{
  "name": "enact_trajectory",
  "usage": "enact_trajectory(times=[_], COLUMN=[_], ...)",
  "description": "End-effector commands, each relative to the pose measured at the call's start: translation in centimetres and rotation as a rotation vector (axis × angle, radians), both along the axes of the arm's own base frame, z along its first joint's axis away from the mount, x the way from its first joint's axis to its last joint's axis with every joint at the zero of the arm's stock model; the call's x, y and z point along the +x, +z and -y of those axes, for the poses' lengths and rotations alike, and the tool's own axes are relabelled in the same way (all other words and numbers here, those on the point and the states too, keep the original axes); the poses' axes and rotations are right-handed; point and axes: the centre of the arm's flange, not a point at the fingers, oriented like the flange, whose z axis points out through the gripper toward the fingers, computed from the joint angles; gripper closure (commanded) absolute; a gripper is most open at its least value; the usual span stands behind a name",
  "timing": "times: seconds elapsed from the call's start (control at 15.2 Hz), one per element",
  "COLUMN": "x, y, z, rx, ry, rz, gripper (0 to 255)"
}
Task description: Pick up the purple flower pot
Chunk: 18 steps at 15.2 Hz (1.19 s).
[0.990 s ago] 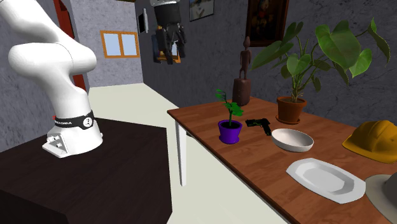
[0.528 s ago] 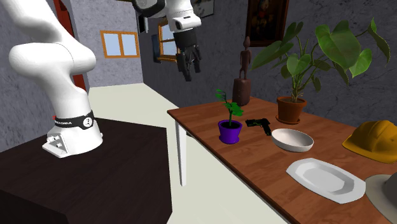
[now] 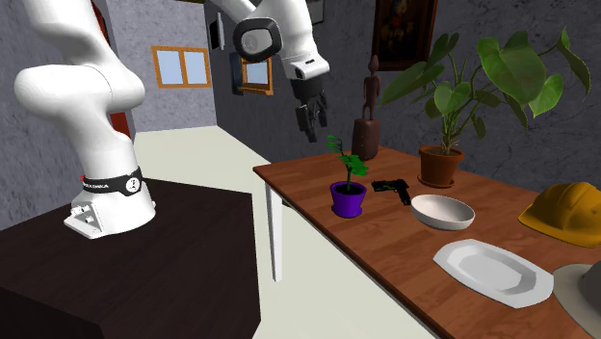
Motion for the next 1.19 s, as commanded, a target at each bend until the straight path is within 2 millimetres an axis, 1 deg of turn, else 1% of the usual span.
enact_trajectory(times=[0.0, 0.66, 1.12], x=[1.2, 7.5, 7.5], y=[-1.6, -8.5, -12.2], z=[-1.5, -9.6, -9.6], rx=[0.016, 0.085, 0.085], ry=[-0.013, -0.07, -0.07], rz=[0.012, 0.065, 0.065], gripper=[0, 0, 0])
